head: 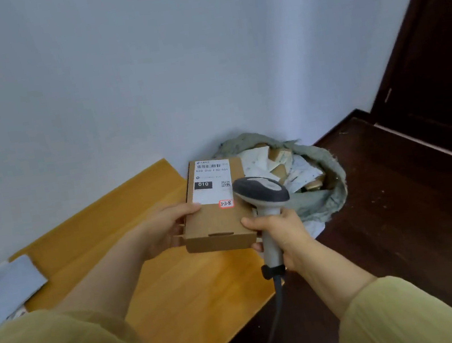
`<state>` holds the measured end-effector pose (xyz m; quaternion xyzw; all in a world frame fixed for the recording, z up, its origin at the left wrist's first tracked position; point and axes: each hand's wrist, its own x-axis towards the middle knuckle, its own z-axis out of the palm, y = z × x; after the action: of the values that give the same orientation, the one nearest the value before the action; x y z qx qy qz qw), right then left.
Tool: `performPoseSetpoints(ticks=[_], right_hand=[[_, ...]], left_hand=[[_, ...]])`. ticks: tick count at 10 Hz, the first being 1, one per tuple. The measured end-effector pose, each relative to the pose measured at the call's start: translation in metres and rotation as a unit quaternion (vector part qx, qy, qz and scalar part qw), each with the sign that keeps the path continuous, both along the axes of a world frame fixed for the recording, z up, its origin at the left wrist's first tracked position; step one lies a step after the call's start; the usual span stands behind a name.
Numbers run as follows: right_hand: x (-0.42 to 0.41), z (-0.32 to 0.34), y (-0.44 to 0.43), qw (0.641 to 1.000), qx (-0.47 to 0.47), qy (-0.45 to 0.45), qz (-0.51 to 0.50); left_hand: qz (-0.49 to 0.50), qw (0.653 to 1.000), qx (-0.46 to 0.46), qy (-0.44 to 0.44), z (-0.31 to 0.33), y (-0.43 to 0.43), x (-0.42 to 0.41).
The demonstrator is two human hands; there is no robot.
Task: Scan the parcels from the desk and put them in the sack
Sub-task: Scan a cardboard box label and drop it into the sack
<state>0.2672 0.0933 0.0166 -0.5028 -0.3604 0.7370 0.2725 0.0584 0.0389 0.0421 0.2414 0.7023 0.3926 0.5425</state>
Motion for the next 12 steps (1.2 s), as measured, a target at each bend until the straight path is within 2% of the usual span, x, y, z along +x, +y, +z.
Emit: performPoseSetpoints(ticks=[1,2,3,5,6,8,9,10,11,12], right_hand=[[0.052,-0.013,0.051,0.998,-0.026,-0.004,-0.055],[0.092,-0.027,0.096,0.996,-0.043,-0.011,-0.073],[0.123,-0.042,0.138,0.995,-0.056,-0.028,-0.079],[0.174,-0.084,0.238,0.98,-0.094,-0.123,-0.126],[0.185,-0.11,0.295,0.972,-0.1,-0.161,-0.14],[0.187,-0.174,0.403,0.951,-0.121,-0.267,-0.096],[0.181,-0.21,0.446,0.943,-0.123,-0.302,-0.062],[0.172,-0.238,0.472,0.941,-0.151,-0.299,-0.046],[0.165,-0.276,0.491,0.949,-0.184,-0.256,-0.018],[0.202,-0.432,0.512,0.944,-0.156,-0.289,0.037]], left_hand=[[-0.111,0.992,-0.058,-0.028,-0.008,0.054,0.055],[-0.108,0.991,-0.061,-0.047,-0.015,0.102,0.097],[-0.036,0.998,-0.049,-0.012,-0.022,0.156,0.122],[-0.062,0.977,-0.04,0.198,-0.061,0.264,0.143],[-0.068,0.963,-0.028,0.259,-0.09,0.323,0.142],[-0.107,0.93,-0.068,0.346,-0.136,0.419,0.144],[-0.114,0.92,-0.091,0.365,-0.159,0.46,0.143],[-0.112,0.92,-0.108,0.36,-0.179,0.483,0.144],[-0.103,0.928,-0.117,0.338,-0.197,0.494,0.144],[-0.092,0.933,-0.113,0.33,-0.214,0.495,0.137]])
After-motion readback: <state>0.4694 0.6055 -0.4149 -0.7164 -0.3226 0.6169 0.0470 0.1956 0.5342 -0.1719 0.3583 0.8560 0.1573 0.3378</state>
